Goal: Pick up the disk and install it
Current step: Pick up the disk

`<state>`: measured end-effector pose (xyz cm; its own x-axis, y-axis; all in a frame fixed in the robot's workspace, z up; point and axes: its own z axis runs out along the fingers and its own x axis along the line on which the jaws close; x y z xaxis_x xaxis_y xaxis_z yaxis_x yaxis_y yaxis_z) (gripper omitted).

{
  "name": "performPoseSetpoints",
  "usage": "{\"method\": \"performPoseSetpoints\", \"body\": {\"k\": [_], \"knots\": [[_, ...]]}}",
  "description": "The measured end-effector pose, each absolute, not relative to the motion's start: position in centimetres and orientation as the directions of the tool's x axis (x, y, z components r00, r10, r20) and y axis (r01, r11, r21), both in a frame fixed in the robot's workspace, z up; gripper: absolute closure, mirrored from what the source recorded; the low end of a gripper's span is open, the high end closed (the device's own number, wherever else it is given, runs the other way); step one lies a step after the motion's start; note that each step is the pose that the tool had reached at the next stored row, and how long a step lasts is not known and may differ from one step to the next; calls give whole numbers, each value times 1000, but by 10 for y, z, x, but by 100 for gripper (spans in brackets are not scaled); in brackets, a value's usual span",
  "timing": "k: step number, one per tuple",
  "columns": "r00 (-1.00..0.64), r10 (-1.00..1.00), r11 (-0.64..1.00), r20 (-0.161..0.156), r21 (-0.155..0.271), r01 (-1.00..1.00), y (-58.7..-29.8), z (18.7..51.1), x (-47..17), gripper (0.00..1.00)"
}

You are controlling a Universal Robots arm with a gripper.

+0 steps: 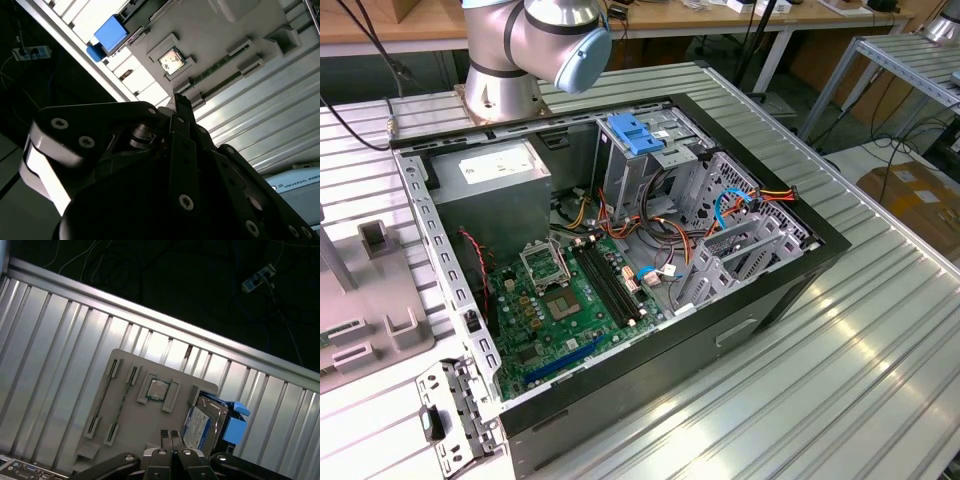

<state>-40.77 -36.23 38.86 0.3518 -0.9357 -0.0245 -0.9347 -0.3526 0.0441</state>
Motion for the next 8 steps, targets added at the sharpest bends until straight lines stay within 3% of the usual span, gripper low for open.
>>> {"method": "performPoseSetpoints", "body": {"k": [8], "knots": [[417, -909, -418, -24, 44, -908, -362, 389, -408, 89]]}}
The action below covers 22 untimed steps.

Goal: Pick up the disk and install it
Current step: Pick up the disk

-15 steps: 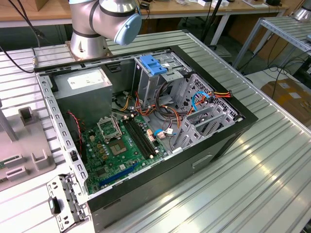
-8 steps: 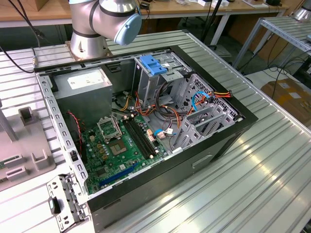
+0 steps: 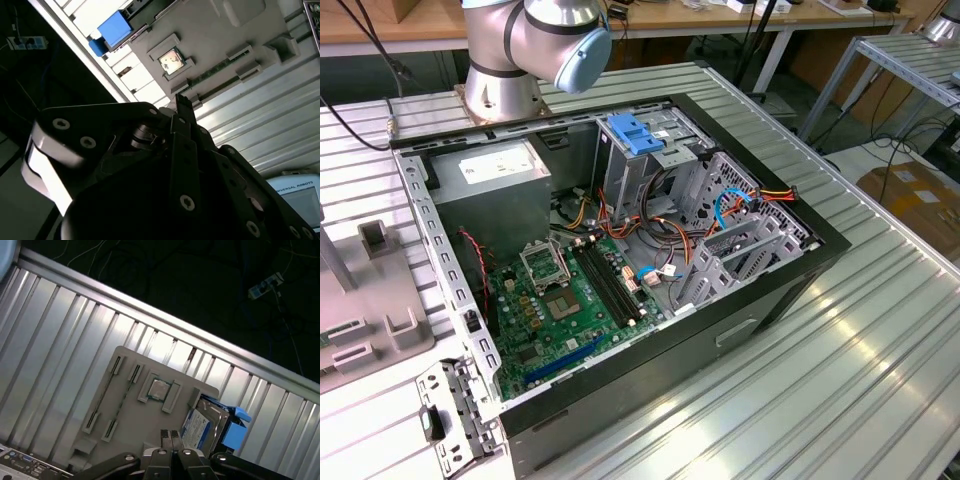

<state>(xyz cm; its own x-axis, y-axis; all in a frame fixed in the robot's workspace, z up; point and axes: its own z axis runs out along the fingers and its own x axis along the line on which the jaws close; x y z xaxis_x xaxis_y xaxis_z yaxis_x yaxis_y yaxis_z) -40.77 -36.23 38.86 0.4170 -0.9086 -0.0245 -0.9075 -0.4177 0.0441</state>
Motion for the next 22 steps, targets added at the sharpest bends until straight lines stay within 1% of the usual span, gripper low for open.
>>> {"method": "performPoseSetpoints", "body": {"k": [10, 15, 22], "knots": [[454, -890, -455, -24, 44, -889, -362, 388, -408, 89], [337, -941, -338, -24, 44, -940, -362, 386, -408, 89], [213, -977, -214, -24, 44, -976, -362, 384, -408, 89]]}}
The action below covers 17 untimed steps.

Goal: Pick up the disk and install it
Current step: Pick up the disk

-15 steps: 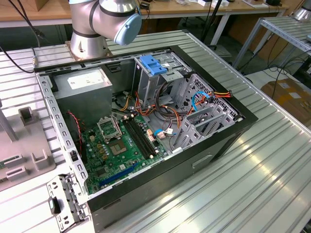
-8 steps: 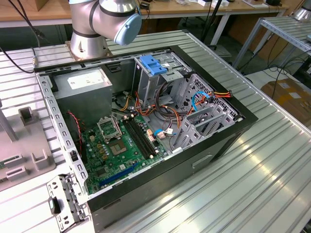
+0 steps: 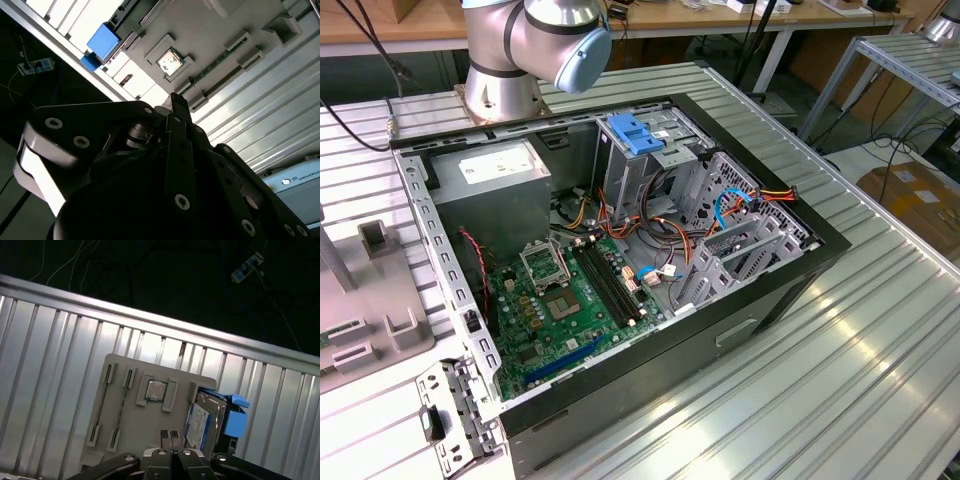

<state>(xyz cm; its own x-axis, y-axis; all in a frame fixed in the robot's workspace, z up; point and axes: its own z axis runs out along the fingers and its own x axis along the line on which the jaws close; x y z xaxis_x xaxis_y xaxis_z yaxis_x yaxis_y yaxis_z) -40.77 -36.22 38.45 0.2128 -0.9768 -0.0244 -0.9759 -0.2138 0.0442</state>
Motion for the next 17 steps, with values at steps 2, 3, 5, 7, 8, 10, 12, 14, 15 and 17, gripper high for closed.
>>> {"method": "performPoseSetpoints", "body": {"k": [2, 3, 5, 7, 8, 10, 12, 14, 15, 17], "knots": [[163, -986, -164, -24, 44, -985, -362, 384, -408, 89], [140, -990, -140, -24, 44, -989, -362, 384, -408, 89], [88, -996, -89, -24, 44, -995, -362, 383, -408, 89], [49, -999, -50, -24, 44, -998, -362, 383, -408, 89], [33, -999, -34, -24, 44, -998, -362, 383, -408, 89], [-3, -1000, 1, -24, 44, -999, -362, 382, -408, 89], [-20, -999, 19, -25, 44, -999, -362, 382, -408, 89], [-20, -999, 19, -25, 44, -999, -359, 382, -408, 89], [-20, -999, 19, -25, 44, -999, -357, 382, -408, 89], [-20, -999, 19, -25, 44, -999, -355, 382, -408, 89]]}}
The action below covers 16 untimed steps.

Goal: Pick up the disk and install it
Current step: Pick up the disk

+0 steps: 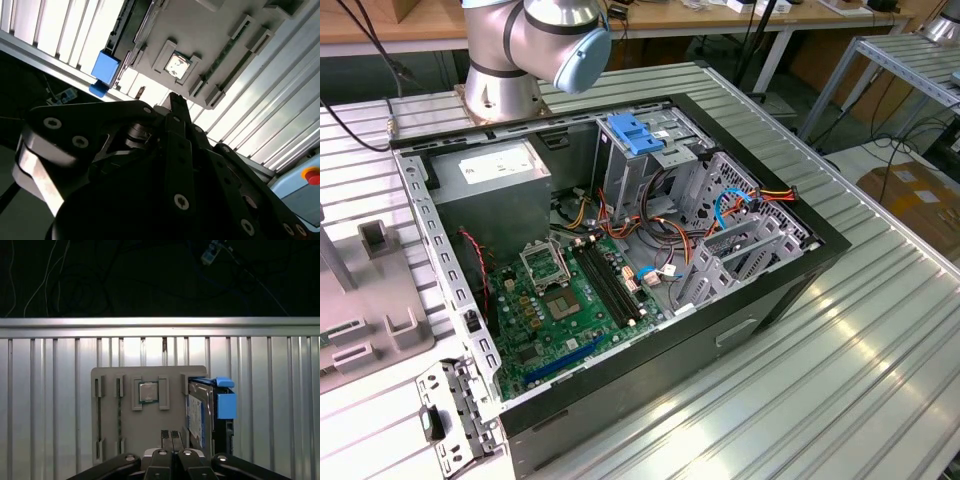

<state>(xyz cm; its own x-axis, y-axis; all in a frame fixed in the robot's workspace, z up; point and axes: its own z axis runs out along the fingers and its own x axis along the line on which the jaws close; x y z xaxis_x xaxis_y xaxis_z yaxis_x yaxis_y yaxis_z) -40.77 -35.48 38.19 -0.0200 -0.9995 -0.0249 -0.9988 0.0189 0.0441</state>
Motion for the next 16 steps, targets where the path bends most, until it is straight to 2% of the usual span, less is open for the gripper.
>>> {"method": "performPoseSetpoints", "body": {"k": [7, 9, 10, 13, 15, 16], "knots": [[-20, -999, 19, -25, 44, -999, -355, 382, -408, 89], [-20, -999, 19, -25, 44, -999, -355, 382, -408, 76], [-20, -999, 19, -25, 44, -999, -355, 382, -408, 76], [-20, -999, 19, -25, 44, -999, -355, 382, -408, 58], [-20, -999, 19, -25, 44, -999, -355, 382, -408, 58], [-20, -999, 19, -25, 44, -999, -355, 382, -408, 52]]}}
